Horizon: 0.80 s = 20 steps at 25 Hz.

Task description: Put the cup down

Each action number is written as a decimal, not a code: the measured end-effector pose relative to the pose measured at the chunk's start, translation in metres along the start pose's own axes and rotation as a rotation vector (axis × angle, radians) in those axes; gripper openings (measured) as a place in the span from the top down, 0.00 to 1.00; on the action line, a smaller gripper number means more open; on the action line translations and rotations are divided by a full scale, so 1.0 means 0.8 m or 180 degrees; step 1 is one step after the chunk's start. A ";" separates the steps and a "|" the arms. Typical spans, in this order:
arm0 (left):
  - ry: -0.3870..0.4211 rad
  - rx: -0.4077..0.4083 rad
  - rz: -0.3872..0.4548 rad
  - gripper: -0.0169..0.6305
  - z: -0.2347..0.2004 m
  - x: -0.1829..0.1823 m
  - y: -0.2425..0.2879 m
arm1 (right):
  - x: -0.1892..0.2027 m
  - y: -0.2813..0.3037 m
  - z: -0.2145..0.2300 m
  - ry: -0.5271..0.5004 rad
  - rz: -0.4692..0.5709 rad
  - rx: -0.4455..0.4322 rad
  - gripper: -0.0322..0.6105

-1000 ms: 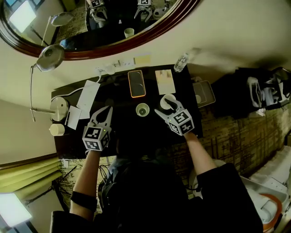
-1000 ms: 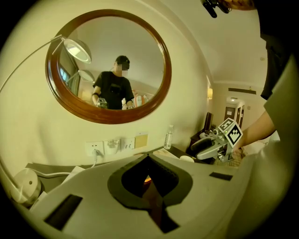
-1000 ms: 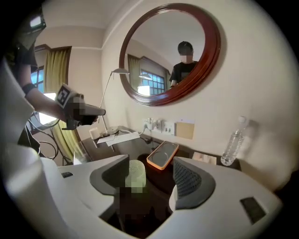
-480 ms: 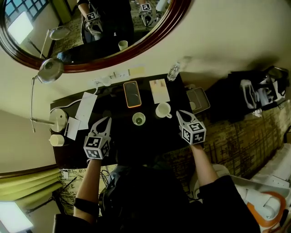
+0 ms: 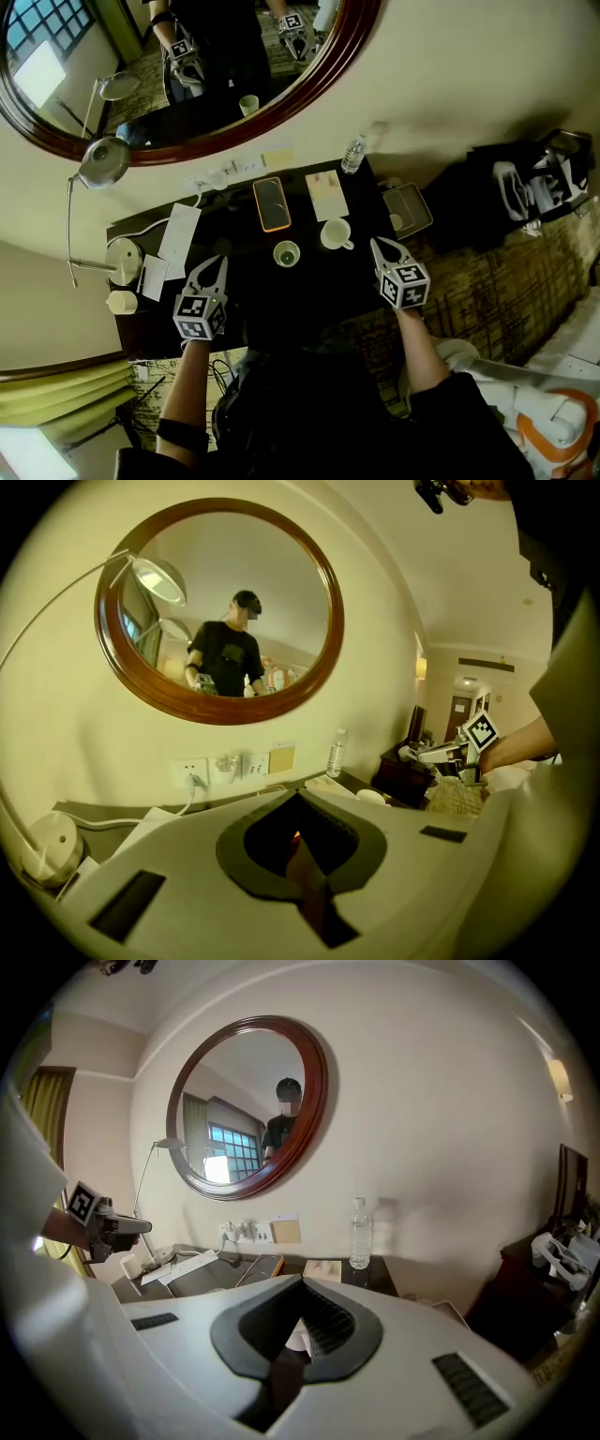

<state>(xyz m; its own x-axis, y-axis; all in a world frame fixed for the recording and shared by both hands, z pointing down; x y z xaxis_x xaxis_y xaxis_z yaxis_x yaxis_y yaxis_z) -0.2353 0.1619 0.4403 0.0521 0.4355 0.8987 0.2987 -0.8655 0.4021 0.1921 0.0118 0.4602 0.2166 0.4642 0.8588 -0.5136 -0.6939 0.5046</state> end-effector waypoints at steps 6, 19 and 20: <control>-0.0018 -0.0064 -0.0011 0.97 -0.002 -0.001 -0.008 | -0.001 0.001 -0.003 -0.0111 -0.0016 0.0006 0.95; 0.0009 -0.0083 -0.0052 0.97 0.001 -0.001 -0.014 | 0.013 -0.005 -0.003 -0.0140 -0.0068 -0.0017 0.95; 0.0012 -0.0086 -0.0051 0.97 0.001 -0.001 -0.014 | 0.013 -0.006 -0.003 -0.0140 -0.0068 -0.0018 0.95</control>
<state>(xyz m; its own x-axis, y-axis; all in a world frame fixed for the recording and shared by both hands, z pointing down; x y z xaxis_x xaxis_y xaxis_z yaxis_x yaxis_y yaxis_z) -0.2378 0.1715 0.4348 0.0438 0.4485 0.8927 0.2737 -0.8647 0.4211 0.1951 0.0210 0.4665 0.2638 0.4543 0.8509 -0.5131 -0.6810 0.5225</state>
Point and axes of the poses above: the fingertips, and each gripper's own axes: y forward along the fingers, z to its right, x out of its underside, the point moved 10 cm from there along -y, backward along the fingers, and after that the axes turned 5 degrees about x, right-handed, at the moved point
